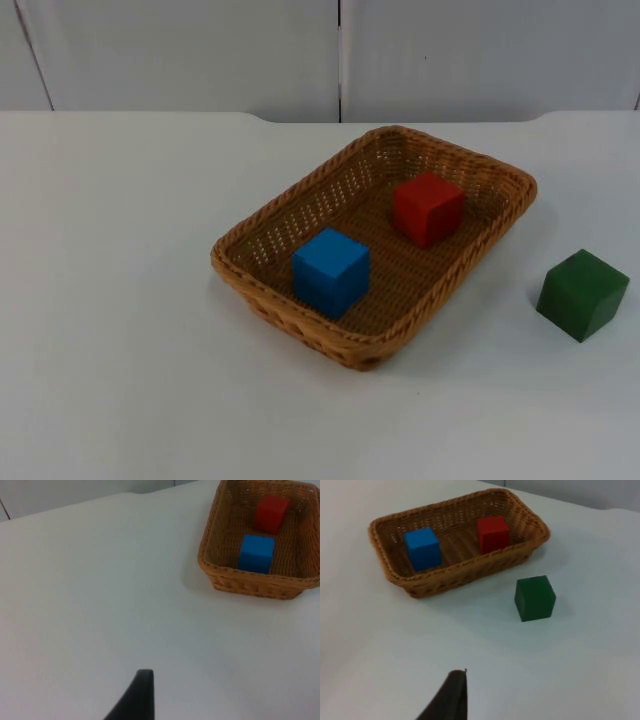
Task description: Pick up one cube with each hand and place exactly two cubes into the same basket, leaving the remaining cube outside.
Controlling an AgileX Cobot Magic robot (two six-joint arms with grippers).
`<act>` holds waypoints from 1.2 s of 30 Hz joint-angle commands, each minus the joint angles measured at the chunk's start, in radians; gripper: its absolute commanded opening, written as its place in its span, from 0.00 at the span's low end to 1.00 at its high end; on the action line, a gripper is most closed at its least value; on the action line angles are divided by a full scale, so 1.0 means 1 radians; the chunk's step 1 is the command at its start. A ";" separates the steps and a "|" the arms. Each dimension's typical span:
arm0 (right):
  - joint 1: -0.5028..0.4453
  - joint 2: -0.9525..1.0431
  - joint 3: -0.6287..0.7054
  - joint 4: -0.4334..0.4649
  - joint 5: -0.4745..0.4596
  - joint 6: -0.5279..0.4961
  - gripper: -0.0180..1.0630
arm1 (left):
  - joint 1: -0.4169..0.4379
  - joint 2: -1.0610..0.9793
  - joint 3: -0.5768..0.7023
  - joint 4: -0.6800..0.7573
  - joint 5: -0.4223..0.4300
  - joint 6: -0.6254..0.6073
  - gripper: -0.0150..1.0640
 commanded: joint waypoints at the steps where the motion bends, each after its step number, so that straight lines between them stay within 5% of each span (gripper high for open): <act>1: -0.035 -0.004 -0.001 0.001 -0.005 0.000 0.99 | 0.003 -0.003 0.005 -0.007 -0.011 -0.002 0.99; 20: -0.325 -0.004 -0.001 0.001 -0.005 0.000 0.99 | 0.003 -0.003 0.005 -0.007 -0.011 -0.002 0.99; 36: -0.331 -0.004 -0.001 0.004 -0.005 0.002 0.99 | 0.003 -0.003 0.005 -0.007 -0.011 -0.002 0.99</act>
